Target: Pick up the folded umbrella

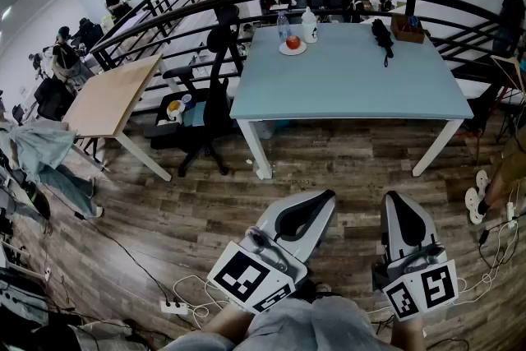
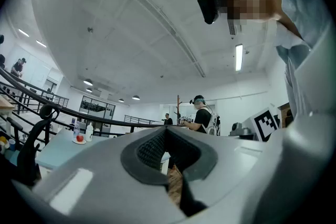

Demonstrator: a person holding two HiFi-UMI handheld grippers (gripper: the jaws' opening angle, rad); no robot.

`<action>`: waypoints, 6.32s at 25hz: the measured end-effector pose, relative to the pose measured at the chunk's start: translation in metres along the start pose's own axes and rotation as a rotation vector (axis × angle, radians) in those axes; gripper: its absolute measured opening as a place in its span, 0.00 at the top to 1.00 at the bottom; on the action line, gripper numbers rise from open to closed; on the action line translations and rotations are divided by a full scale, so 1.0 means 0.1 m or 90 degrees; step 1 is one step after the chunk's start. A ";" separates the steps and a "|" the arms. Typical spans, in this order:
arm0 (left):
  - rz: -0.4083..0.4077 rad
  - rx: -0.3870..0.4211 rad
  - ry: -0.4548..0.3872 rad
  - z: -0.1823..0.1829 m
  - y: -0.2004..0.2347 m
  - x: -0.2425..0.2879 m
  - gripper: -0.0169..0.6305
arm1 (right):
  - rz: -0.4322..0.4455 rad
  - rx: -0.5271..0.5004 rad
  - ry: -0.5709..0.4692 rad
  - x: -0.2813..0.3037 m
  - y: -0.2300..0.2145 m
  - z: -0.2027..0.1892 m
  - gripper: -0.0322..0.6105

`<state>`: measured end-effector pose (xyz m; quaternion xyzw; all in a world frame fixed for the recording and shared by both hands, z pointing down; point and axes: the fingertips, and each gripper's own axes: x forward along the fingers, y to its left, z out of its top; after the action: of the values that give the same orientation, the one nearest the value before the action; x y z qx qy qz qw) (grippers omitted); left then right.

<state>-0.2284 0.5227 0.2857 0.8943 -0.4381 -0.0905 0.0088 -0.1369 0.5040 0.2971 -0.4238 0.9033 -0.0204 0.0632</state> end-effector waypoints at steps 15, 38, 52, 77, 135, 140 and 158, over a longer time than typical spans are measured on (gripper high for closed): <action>-0.021 -0.010 -0.003 -0.03 -0.25 0.15 0.97 | -0.019 -0.001 -0.008 -0.24 -0.17 0.07 0.95; -0.099 -0.039 0.005 -0.23 -0.22 0.83 0.97 | -0.096 -0.001 0.012 -0.21 -0.75 -0.05 0.95; -0.134 -0.056 0.010 -0.28 0.44 2.14 0.97 | -0.123 -0.005 0.030 0.72 -1.80 0.04 0.95; -0.131 -0.064 0.005 -0.32 1.57 3.29 0.97 | -0.155 -0.010 0.049 1.93 -2.74 0.01 0.95; 0.111 -0.024 -0.014 -0.74 1.49 6.09 0.97 | 0.065 0.021 0.060 2.70 -5.81 0.17 0.95; 0.100 -0.028 -0.017 -0.71 1.89 6.36 0.97 | 0.051 0.012 0.057 3.12 -5.97 0.20 0.95; 0.046 -0.060 0.022 -0.85 3.17 6.87 0.97 | -0.007 0.013 0.085 4.29 -6.14 -0.02 0.95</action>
<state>-0.0505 -0.2174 0.2932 0.8778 -0.4653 -0.0953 0.0619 0.0599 -0.2192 0.3129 -0.4257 0.9030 -0.0578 0.0071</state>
